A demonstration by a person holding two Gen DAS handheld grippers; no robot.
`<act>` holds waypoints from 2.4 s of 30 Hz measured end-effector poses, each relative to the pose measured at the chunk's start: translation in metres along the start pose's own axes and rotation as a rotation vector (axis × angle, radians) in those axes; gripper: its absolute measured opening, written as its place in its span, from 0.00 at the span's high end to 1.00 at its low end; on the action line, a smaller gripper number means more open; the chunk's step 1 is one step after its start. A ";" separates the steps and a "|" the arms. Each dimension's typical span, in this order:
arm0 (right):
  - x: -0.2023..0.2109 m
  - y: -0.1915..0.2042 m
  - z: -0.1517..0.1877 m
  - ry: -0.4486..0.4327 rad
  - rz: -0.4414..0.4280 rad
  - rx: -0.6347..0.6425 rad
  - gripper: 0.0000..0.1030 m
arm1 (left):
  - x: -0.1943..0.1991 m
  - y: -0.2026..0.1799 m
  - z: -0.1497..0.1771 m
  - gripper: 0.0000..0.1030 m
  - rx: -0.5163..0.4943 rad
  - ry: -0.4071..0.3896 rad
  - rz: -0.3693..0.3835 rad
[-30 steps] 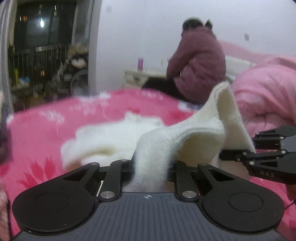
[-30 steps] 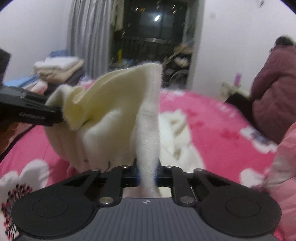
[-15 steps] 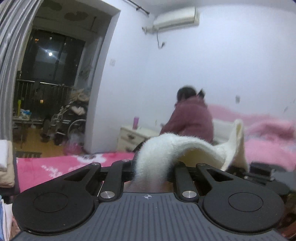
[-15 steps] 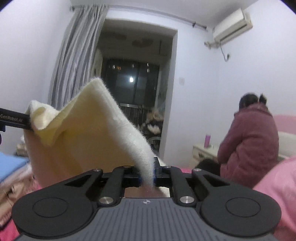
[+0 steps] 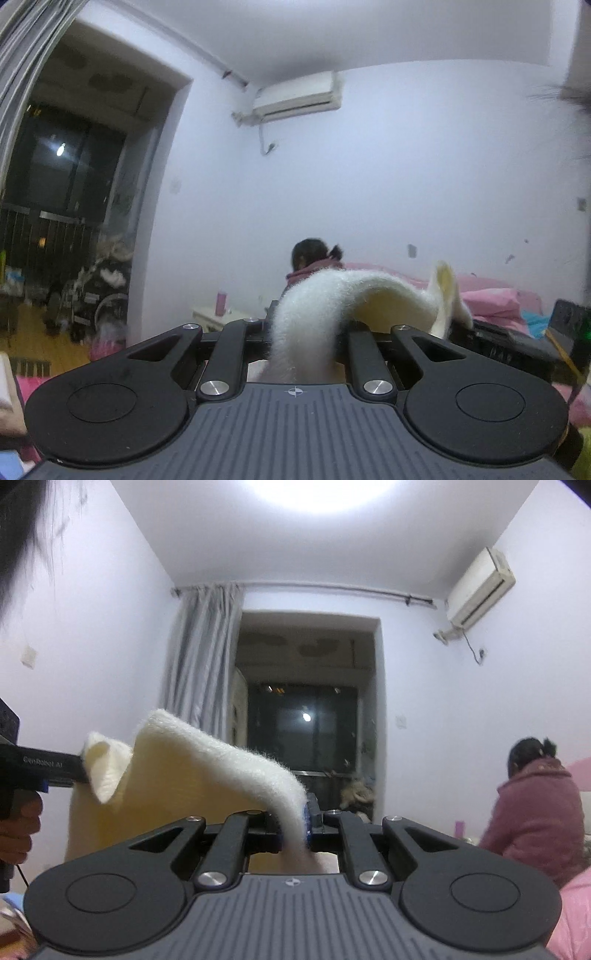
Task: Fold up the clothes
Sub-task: 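Lift the sweater with both grippers and shake it out in the air, then lower the sweater onto the bed and open both grippers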
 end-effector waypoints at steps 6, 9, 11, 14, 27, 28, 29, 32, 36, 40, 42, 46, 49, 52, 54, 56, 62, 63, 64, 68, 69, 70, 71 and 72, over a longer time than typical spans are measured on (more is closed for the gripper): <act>0.025 0.002 -0.035 -0.082 -0.037 -0.033 0.89 | 0.014 -0.020 -0.021 0.87 -0.061 -0.046 0.036; 0.023 -0.002 -0.039 -0.097 -0.026 -0.027 0.89 | 0.004 -0.016 -0.019 0.87 -0.058 -0.055 0.045; 0.013 -0.006 -0.036 -0.089 -0.003 -0.008 0.89 | -0.003 -0.008 -0.012 0.87 -0.047 -0.046 0.040; -0.012 -0.014 -0.023 -0.047 0.022 0.022 0.89 | -0.020 0.011 0.003 0.87 -0.025 -0.015 0.023; -0.212 -0.076 0.146 0.281 0.084 0.048 0.89 | -0.169 0.172 0.135 0.87 0.065 0.211 -0.188; -0.228 -0.082 0.163 0.309 0.090 0.036 0.89 | -0.182 0.185 0.148 0.87 0.069 0.233 -0.206; -0.245 -0.089 0.183 0.342 0.097 0.025 0.89 | -0.195 0.198 0.161 0.87 0.072 0.254 -0.223; -0.292 -0.107 0.249 0.450 0.122 0.002 0.89 | -0.234 0.237 0.202 0.87 0.082 0.318 -0.276; -0.334 -0.128 0.336 0.577 0.144 0.000 0.88 | -0.281 0.282 0.259 0.87 0.103 0.421 -0.331; -0.366 -0.147 0.411 0.694 0.150 -0.034 0.88 | -0.303 0.308 0.314 0.86 0.122 0.535 -0.369; -0.380 -0.156 0.444 0.749 0.148 -0.073 0.88 | -0.310 0.317 0.339 0.84 0.150 0.601 -0.387; -0.398 -0.173 0.503 0.856 0.142 -0.194 0.78 | -0.313 0.333 0.392 0.80 0.217 0.724 -0.413; -0.402 -0.187 0.536 0.913 0.132 -0.290 0.46 | -0.304 0.346 0.415 0.71 0.365 0.769 -0.408; -0.397 -0.205 0.550 0.912 0.132 -0.417 0.24 | -0.288 0.359 0.419 0.63 0.635 0.699 -0.378; -0.393 -0.214 0.556 0.900 0.125 -0.501 0.19 | -0.281 0.368 0.420 0.62 0.747 0.672 -0.374; -0.390 -0.217 0.554 0.881 0.106 -0.545 0.16 | -0.276 0.368 0.418 0.61 0.801 0.662 -0.374; -0.380 -0.230 0.532 0.853 0.090 -0.686 0.07 | -0.270 0.378 0.404 0.46 1.095 0.585 -0.310; -0.378 -0.234 0.525 0.838 0.094 -0.715 0.06 | -0.271 0.381 0.400 0.42 1.105 0.567 -0.318; -0.377 -0.236 0.520 0.825 0.100 -0.743 0.06 | -0.268 0.383 0.393 0.42 1.101 0.557 -0.335; -0.368 -0.246 0.489 0.755 0.142 -0.788 0.05 | -0.255 0.381 0.367 0.42 1.045 0.534 -0.420; -0.364 -0.245 0.478 0.735 0.145 -0.785 0.06 | -0.249 0.377 0.358 0.42 1.017 0.530 -0.432; -0.359 -0.243 0.467 0.717 0.141 -0.787 0.06 | -0.244 0.371 0.349 0.42 0.990 0.532 -0.428; -0.352 -0.238 0.453 0.697 0.124 -0.796 0.06 | -0.239 0.364 0.340 0.42 0.971 0.534 -0.411; -0.344 -0.231 0.439 0.682 0.097 -0.803 0.06 | -0.230 0.352 0.330 0.42 0.949 0.542 -0.386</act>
Point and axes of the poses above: each gripper's, at about its wrist camera, not at the fingertips, and x roughly against the way its jaws point, y to its left, z to its underside, the point moved 8 cm from there along -x, roughly the way its jaws point, and after that the axes turned 2 degrees about -y, right-handed, at the moved point
